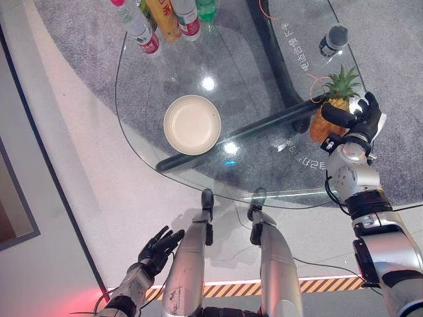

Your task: Pick up the fruit to the plate

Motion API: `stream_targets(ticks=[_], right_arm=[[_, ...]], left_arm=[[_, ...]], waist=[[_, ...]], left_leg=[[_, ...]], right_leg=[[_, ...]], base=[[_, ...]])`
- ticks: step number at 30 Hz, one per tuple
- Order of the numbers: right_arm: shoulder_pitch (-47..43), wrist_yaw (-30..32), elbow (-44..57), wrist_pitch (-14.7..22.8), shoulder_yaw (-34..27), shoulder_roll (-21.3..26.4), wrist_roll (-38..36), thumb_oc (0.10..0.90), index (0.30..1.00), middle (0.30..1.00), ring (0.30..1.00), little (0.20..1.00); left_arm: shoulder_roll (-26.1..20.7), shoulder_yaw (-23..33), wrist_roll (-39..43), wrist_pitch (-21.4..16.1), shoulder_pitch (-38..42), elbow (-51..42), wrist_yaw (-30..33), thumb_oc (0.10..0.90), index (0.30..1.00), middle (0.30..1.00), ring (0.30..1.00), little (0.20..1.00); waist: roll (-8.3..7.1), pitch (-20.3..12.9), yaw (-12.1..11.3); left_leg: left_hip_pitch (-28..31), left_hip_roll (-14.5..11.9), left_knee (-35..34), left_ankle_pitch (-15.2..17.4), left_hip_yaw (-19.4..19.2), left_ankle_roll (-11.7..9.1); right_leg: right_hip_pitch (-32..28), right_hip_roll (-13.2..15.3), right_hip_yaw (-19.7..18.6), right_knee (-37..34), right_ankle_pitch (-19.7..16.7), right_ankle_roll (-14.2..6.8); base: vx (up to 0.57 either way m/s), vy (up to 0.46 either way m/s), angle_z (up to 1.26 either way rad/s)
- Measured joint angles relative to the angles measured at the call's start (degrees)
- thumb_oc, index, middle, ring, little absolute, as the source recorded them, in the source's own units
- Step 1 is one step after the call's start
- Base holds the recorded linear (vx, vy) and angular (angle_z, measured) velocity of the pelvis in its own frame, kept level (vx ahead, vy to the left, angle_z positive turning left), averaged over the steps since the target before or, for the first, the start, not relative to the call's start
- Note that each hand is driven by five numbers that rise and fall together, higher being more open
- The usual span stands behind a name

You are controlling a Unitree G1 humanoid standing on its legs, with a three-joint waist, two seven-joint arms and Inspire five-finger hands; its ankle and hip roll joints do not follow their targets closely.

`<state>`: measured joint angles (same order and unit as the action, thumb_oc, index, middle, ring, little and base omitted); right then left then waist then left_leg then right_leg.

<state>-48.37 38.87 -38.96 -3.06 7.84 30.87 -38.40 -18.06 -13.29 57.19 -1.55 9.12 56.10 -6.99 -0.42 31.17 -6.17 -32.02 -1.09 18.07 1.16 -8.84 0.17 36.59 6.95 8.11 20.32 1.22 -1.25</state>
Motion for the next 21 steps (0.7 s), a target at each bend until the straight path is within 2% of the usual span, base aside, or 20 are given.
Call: stream_targets(ticks=[10, 21], right_arm=[[-0.67, 2.25, -6.08, -7.04, 0.47, 0.4, -0.08, 0.8, 0.9, 0.9, 0.9, 0.9], [-3.94, 1.0, -8.47, -15.21, 4.01, 3.05, 0.81, 0.8, 0.9, 0.9, 0.9, 0.9]], left_arm=[[-0.02, -0.46, 0.03, 0.03, -0.04, -0.59, 0.01, 0.8, 0.9, 0.9, 0.9, 0.9], [-0.14, -0.68, 0.07, 0.31, -0.16, -1.3, -0.02, 0.8, 0.9, 0.9, 0.9, 0.9]], waist=[[0.1, -0.05, -0.12], [0.16, -0.09, -0.4]], left_leg=[[0.03, 0.07, -0.07, -0.52, 0.29, 0.09], [-0.12, 0.09, -0.08, -0.66, 0.57, 0.0]], right_leg=[[-0.4, 0.27, 0.63, -0.13, -0.29, 0.15], [-0.41, 0.26, 0.8, -0.28, -0.37, 0.16]], base=[[0.0, 0.003, 0.03], [0.0, 0.0, 0.0]])
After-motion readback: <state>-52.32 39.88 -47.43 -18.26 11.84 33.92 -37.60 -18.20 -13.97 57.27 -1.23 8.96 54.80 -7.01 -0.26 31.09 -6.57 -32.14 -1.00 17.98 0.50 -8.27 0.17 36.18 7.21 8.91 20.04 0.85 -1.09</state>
